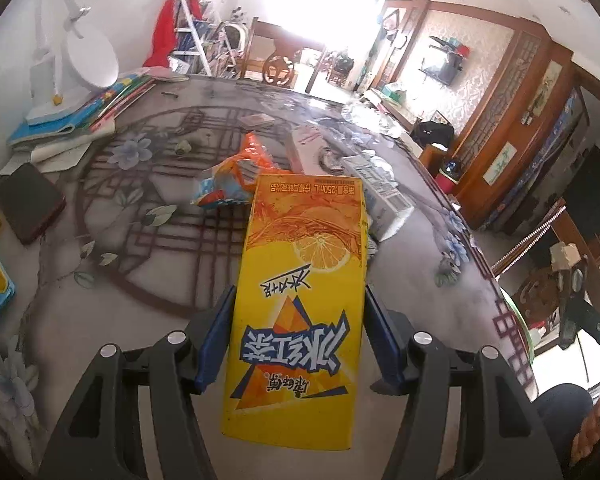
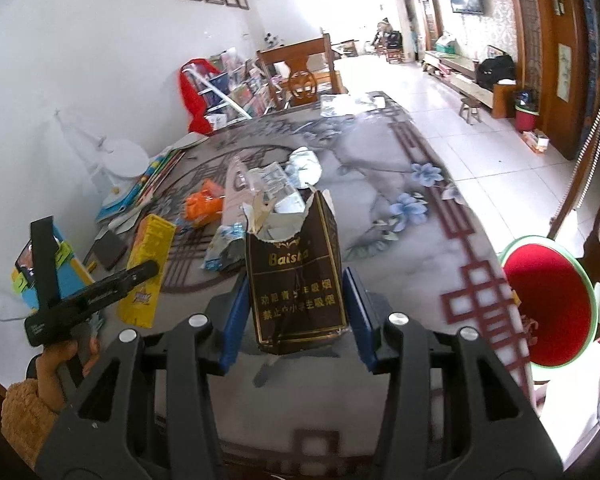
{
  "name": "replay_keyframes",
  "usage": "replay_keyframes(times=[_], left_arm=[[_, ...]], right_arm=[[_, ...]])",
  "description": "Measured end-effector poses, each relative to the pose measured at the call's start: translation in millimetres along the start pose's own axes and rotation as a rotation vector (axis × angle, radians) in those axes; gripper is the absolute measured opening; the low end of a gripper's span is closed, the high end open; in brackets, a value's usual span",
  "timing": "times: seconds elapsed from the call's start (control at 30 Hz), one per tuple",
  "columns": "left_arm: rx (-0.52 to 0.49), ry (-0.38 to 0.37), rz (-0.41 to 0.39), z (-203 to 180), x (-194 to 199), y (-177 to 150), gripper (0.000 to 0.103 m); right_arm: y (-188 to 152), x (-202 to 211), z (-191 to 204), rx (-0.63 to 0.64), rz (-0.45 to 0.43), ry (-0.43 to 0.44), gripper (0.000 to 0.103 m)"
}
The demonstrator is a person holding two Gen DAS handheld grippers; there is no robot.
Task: Collect trash
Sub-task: 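Carry the iced-tea carton and cigarette pack over the red bucket with both tools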
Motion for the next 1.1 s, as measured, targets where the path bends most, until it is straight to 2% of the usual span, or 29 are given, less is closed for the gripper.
replay_keyframes(times=[0.13,0.43,0.67,0.73,0.9,1.1], left_arm=[[-0.029,-0.035,0.003,-17.9,1.8,-2.3,0.059],[-0.102,-0.169,0.011,-83.0,9.1,-3.5,0.059],[-0.151,-0.227,0.009,-124.7,15.2,-1.3,0.059],[-0.159,-0.25,0.008,-134.3,18.3,0.5,0.059],[-0.204,-0.28,0.003,-160.5,22.7,3.5,0.059],[-0.243,-0.316,0.029,-191.4,17.7,-0.3,0.059]], right_arm=[[-0.4,-1.0,-8.0,-0.041,-0.002,0.018,0.045],[-1.0,-5.2,-3.3,0.003,0.001,-0.006,0.045],[1.9,-0.9,-12.1,-0.045,-0.009,0.022,0.045],[6.0,6.0,-19.3,-0.07,-0.027,0.028,0.045],[14.4,25.9,-47.3,-0.087,-0.073,-0.047,0.045],[10.7,51.2,-97.4,-0.215,-0.106,-0.077,0.045]])
Point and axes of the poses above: each gripper's, at about its wrist camera, not at the fingertips, and x roughly against the way its jaws point, z to its left, y to its top, the point moved 6 cm from there along -x, roughly the way its jaws point, and after that the axes turned 2 degrees about x, right-handed, at the moved point
